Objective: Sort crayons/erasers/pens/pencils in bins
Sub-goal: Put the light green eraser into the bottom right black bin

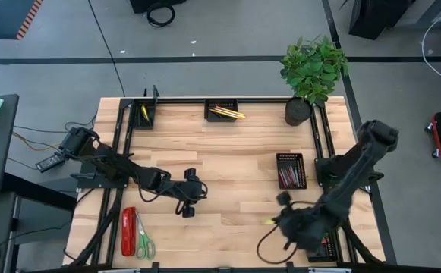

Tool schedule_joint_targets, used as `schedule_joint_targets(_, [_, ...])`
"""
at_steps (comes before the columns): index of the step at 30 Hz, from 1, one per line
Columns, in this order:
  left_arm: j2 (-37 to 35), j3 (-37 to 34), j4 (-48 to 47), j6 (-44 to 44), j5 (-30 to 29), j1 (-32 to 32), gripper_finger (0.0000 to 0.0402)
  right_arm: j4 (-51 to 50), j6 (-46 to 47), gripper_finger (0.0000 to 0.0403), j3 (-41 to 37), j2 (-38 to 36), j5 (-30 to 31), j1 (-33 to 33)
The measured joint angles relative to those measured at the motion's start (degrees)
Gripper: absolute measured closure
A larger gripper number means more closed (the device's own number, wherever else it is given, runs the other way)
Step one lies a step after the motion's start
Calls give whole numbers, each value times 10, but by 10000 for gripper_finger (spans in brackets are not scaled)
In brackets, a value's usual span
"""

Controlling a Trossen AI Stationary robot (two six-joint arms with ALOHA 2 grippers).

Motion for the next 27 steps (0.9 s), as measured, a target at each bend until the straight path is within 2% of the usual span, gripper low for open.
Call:
schedule_joint_targets(7, [0,0,1,-3,0,0,333,-121,328,364,0,-103,-102,41])
schedule_joint_targets(10, [0,0,1,-3,0,0,332,-191,432,364,0,-106,-165,54])
schedule_joint_targets(13, [0,0,1,-3,0,0,331,-251,511,364,0,-92,-254,66])
schedule_joint_targets(16, [0,0,1,-7,0,0,333,-256,546,364,0,-71,-318,75])
schedule_joint_targets(19, [0,0,1,-7,0,0,336,-234,557,364,0,-46,-352,85])
schedule_joint_targets(27, [0,0,0,-18,0,0,334,-202,562,363,0,9,-377,106])
